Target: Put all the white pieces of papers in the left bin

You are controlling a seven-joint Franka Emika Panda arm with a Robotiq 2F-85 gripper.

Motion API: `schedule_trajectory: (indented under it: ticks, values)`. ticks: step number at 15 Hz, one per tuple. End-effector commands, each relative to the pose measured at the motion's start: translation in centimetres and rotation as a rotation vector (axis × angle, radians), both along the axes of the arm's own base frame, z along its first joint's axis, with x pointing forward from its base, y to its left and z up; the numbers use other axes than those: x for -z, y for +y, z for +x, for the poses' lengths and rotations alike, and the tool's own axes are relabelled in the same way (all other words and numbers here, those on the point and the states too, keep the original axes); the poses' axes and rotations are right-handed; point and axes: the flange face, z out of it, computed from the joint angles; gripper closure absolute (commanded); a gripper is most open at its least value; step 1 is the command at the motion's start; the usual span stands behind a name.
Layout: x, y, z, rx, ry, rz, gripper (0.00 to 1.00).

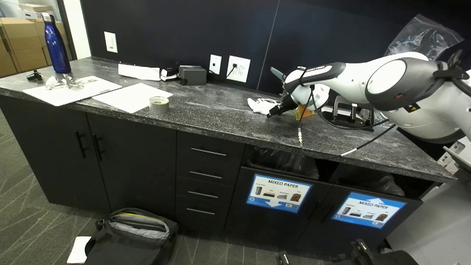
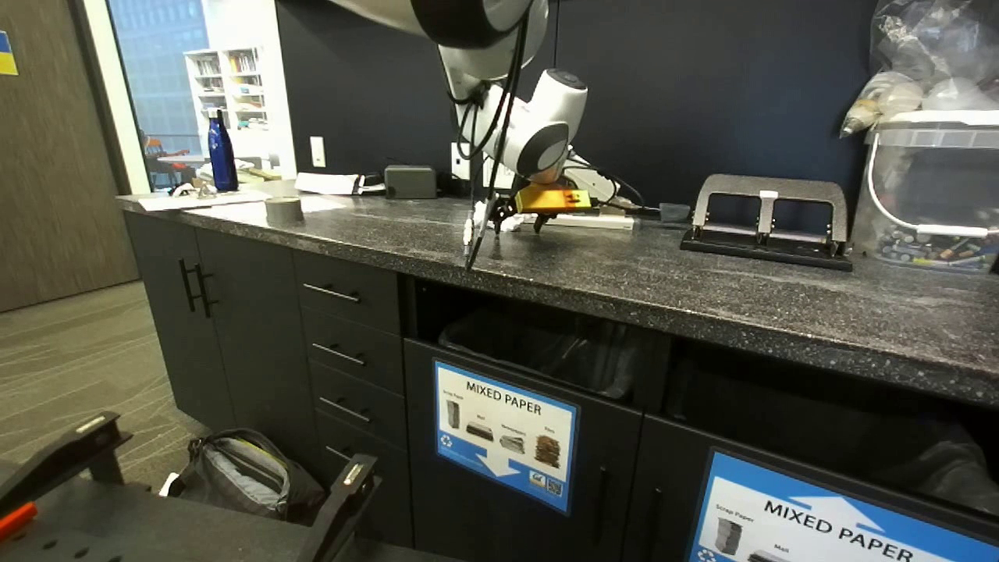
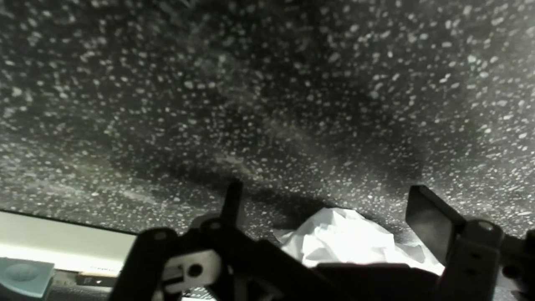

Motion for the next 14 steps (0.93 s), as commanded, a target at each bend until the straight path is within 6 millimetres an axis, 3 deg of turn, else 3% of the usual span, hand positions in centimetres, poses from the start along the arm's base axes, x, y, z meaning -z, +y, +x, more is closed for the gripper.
schedule_trajectory:
  ticks: [1,9,10,12,14]
  values:
    - [-0.39,-0.23,0.86,0.005,-0.082,0.029,0.0]
    - [-0.73,-0.07,1.13,-0.006,-0.143,0.039,0.03]
    - [-0.77,-0.04,1.14,-0.008,-0.148,0.038,0.27]
    - [-0.68,0.02,1.14,-0.011,-0.154,0.036,0.29]
    - [-0.62,0.06,1.14,-0.01,-0.159,0.036,0.47]
